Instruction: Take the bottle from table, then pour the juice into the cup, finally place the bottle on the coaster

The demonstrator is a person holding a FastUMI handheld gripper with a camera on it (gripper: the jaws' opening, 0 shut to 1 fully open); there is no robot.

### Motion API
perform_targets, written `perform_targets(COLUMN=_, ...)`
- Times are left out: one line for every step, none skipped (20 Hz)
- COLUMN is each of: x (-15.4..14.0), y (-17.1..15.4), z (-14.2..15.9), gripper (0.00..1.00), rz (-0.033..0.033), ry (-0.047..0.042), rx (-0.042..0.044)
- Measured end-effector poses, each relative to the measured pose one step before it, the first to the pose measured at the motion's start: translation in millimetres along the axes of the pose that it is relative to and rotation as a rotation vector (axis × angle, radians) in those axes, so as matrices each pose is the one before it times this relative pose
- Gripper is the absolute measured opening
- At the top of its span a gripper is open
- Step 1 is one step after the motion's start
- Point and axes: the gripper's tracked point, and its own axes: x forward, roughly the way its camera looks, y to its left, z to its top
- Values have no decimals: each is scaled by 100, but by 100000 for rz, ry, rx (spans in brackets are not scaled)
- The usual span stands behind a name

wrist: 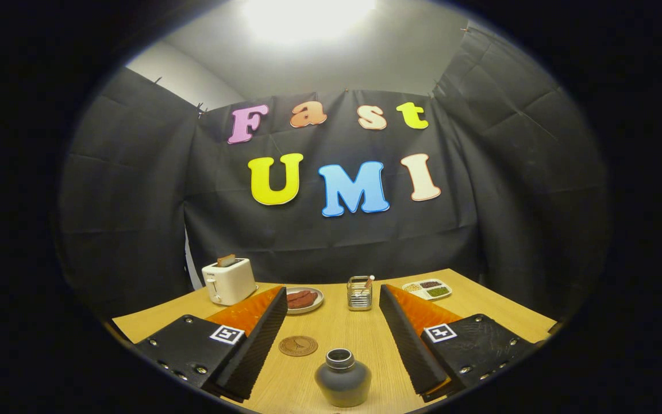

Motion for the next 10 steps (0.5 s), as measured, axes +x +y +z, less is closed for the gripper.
perform_targets(x=147, y=-85, z=-681, gripper=98, rz=-271, ry=362, rx=375)
perform_targets(x=258, y=-95, z=-582, gripper=98, rz=-235, ry=952, rx=395)
perform_targets(x=205, y=-23, z=-740, gripper=98, rz=-268, ry=922, rx=122)
perform_targets(x=103, y=-47, z=-534, gripper=98, rz=-426, ry=645, rx=-98)
perform_targets(x=116, y=-3, z=-425, gripper=98, rz=-387, ry=428, rx=-291)
perform_targets(x=165, y=-133, z=-465, gripper=98, rz=-619, ry=545, rx=-275)
perform_targets(x=21, y=-145, z=-712, gripper=98, rz=-661, ry=894, rx=11)
perform_targets(x=119, y=-33, z=-515, gripper=98, rz=-411, ry=1075, rx=146)
perform_targets(x=59, y=8, z=-664, gripper=98, rz=-643, ry=882, rx=-75)
perform_targets(x=118, y=-159, z=-421, gripper=98, rz=-714, ry=832, rx=-561)
